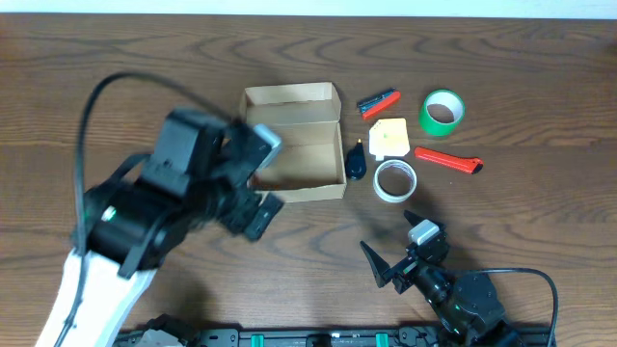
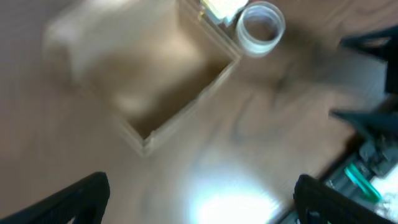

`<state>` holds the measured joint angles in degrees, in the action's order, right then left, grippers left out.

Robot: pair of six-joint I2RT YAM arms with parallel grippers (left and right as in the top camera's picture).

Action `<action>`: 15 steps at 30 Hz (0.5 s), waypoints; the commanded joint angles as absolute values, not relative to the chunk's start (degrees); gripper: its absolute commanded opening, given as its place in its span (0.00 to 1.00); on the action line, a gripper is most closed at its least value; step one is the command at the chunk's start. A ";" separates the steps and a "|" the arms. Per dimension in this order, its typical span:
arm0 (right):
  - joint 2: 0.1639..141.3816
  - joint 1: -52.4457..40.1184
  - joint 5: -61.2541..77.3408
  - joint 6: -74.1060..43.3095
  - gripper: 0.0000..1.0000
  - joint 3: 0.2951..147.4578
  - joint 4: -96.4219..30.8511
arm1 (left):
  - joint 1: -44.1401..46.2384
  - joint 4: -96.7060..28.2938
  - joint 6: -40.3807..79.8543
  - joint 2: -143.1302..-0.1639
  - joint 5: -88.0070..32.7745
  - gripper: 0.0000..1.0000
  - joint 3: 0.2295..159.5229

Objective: Pack container
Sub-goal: 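Retract the left gripper back toward the left side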

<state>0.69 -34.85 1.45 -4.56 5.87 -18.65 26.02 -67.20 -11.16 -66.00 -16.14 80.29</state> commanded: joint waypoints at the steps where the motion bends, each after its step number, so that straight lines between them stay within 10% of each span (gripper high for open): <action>1: 0.32 -35.33 0.86 -4.84 0.99 5.67 -18.68 | 25.93 -72.12 -1.08 -62.50 -8.80 0.95 80.86; 15: 0.32 -35.33 0.86 -4.84 0.99 5.67 -18.68 | 25.91 -76.90 -1.08 -55.40 -7.05 0.95 80.84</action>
